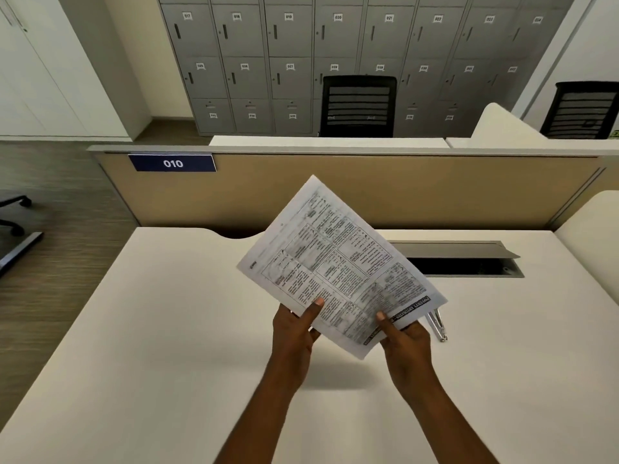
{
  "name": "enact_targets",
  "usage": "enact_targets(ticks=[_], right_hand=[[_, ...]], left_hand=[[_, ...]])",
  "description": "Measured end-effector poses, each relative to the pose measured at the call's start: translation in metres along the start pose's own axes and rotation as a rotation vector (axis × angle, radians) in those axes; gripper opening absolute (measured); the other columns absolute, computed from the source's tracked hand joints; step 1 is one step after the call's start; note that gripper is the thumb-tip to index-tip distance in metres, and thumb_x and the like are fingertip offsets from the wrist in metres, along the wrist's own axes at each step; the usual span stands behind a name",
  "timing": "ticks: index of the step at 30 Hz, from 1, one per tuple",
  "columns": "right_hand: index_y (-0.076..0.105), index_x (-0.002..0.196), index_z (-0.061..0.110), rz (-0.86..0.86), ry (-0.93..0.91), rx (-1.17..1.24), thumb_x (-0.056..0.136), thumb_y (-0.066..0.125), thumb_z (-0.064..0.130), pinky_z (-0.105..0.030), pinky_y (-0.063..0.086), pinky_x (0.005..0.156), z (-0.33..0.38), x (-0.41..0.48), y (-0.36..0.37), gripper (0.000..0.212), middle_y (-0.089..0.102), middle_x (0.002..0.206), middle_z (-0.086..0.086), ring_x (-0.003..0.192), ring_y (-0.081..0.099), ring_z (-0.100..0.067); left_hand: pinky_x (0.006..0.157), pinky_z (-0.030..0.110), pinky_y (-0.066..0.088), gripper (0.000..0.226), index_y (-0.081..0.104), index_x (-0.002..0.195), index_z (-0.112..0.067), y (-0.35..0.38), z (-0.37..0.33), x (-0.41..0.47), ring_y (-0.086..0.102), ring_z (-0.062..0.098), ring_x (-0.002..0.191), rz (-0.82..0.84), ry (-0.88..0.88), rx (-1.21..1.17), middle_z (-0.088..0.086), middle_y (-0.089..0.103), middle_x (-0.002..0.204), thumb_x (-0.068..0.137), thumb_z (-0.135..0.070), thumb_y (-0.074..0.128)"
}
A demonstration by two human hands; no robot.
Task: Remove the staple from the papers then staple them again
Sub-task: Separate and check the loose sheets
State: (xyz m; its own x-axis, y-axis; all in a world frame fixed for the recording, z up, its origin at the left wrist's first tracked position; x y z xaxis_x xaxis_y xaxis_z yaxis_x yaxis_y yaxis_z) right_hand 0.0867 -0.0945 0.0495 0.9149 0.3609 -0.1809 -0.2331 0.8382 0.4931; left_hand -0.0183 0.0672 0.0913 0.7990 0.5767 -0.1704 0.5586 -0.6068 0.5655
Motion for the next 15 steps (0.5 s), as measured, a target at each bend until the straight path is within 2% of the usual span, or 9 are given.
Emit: enact_targets(ticks=[2, 4, 6, 8, 10, 12, 15], right_hand=[[0.061, 0.133, 0.009, 0.011, 0.056, 0.081, 0.082, 0.073, 0.006, -0.035, 0.06, 0.086, -0.007, -0.005, 0.002, 0.053, 0.069, 0.131, -0.01, 0.12, 0.067, -0.027], [0.059, 0.134, 0.008, 0.013, 0.101, 0.123, 0.082, 0.073, 0.004, -0.04, 0.06, 0.088, -0.011, -0.008, 0.003, 0.054, 0.068, 0.131, -0.011, 0.121, 0.066, -0.029], [0.057, 0.136, 0.008, 0.017, 0.125, 0.146, 0.083, 0.072, 0.002, -0.044, 0.059, 0.092, -0.011, -0.008, 0.002, 0.056, 0.068, 0.132, -0.012, 0.121, 0.066, -0.03], [0.06, 0.133, 0.012, -0.003, 0.117, 0.148, 0.084, 0.071, 0.003, -0.04, 0.06, 0.089, -0.005, -0.004, -0.002, 0.051, 0.07, 0.129, -0.01, 0.119, 0.067, -0.028], [0.069, 0.121, 0.02, -0.047, 0.085, 0.098, 0.083, 0.073, 0.006, -0.037, 0.059, 0.088, 0.008, 0.005, -0.009, 0.041, 0.074, 0.121, -0.007, 0.113, 0.07, -0.024], [0.07, 0.11, 0.024, -0.076, 0.023, 0.006, 0.078, 0.077, 0.009, -0.04, 0.054, 0.092, 0.025, 0.016, -0.017, 0.037, 0.077, 0.111, -0.005, 0.104, 0.073, -0.02], [0.068, 0.112, 0.02, 0.0, -0.116, -0.256, 0.077, 0.08, 0.009, -0.035, 0.055, 0.089, 0.053, 0.027, -0.018, 0.039, 0.077, 0.109, -0.006, 0.105, 0.073, -0.024]], left_hand=[[0.088, 0.045, 0.063, 0.045, 0.072, 0.125, -0.04, 0.005, -0.001, -0.003, 0.072, 0.028, 0.118, 0.018, 0.064, 0.021, 0.007, 0.073, 0.131, 0.093, -0.009, 0.072], [0.086, 0.044, 0.064, 0.038, 0.074, 0.121, -0.038, 0.007, -0.004, -0.005, 0.073, 0.029, 0.115, 0.001, 0.102, 0.086, 0.008, 0.075, 0.127, 0.094, -0.011, 0.07], [0.089, 0.049, 0.063, 0.033, 0.075, 0.12, -0.034, 0.006, -0.008, -0.004, 0.073, 0.032, 0.114, -0.007, 0.131, 0.169, 0.01, 0.076, 0.124, 0.097, -0.012, 0.07], [0.093, 0.052, 0.06, 0.029, 0.075, 0.121, -0.029, 0.003, -0.013, -0.001, 0.073, 0.033, 0.115, -0.001, 0.148, 0.236, 0.011, 0.076, 0.124, 0.097, -0.013, 0.07], [0.092, 0.05, 0.061, 0.026, 0.076, 0.12, -0.024, -0.001, -0.022, 0.002, 0.074, 0.031, 0.113, -0.005, 0.169, 0.303, 0.009, 0.078, 0.122, 0.096, -0.015, 0.071], [0.089, 0.044, 0.064, 0.023, 0.076, 0.118, -0.02, -0.006, -0.03, 0.006, 0.076, 0.026, 0.109, -0.016, 0.195, 0.385, 0.004, 0.079, 0.118, 0.097, -0.012, 0.071], [0.082, 0.028, 0.064, 0.025, 0.074, 0.117, -0.024, -0.011, -0.039, 0.01, 0.077, 0.016, 0.105, 0.009, 0.221, 0.479, -0.006, 0.081, 0.114, 0.097, -0.009, 0.07]])
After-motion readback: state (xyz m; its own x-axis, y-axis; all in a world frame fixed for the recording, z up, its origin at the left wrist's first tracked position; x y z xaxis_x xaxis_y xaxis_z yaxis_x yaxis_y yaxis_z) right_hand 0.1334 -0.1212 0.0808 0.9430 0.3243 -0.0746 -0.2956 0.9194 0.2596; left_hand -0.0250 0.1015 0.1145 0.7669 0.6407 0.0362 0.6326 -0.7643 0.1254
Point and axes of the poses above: each hand's wrist, its own x-axis towards the middle knuckle, its own y-axis out of the palm, z = x × y, the point moved 1 cm from there along x, towards the middle knuckle
